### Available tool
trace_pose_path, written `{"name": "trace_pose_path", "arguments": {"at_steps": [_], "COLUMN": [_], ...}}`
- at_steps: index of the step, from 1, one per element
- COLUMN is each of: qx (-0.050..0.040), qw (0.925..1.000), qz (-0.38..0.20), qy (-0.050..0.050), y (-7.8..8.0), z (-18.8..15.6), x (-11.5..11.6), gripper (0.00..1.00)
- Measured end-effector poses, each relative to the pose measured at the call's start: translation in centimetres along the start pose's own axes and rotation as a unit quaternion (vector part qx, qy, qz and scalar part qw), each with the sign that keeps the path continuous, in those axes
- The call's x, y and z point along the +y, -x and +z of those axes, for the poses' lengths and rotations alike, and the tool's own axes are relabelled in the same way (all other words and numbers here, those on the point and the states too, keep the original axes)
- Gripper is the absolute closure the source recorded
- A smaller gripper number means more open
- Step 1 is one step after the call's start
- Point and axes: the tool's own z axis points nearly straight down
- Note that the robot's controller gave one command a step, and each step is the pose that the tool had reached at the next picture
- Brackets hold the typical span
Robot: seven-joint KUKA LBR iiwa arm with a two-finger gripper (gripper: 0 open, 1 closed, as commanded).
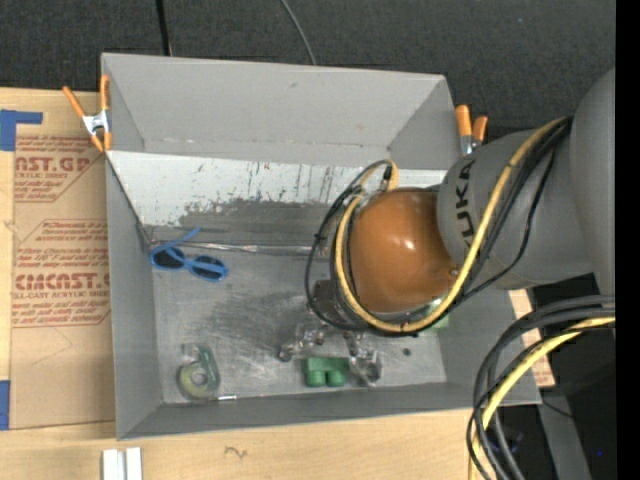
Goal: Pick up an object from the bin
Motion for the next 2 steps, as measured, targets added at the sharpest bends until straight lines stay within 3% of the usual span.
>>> {"name": "trace_pose_path", "arguments": {"at_steps": [1, 2], "qx": [-0.0005, -0.0027], "qw": [1.0, 0.9998], "qz": [0.001, -0.02], "qy": [-0.003, -0.008], "y": [-0.1, 0.8], "z": [-0.3, -12.5], "x": [-0.3, -1.2], "gripper": [1.0, 1.0]}}
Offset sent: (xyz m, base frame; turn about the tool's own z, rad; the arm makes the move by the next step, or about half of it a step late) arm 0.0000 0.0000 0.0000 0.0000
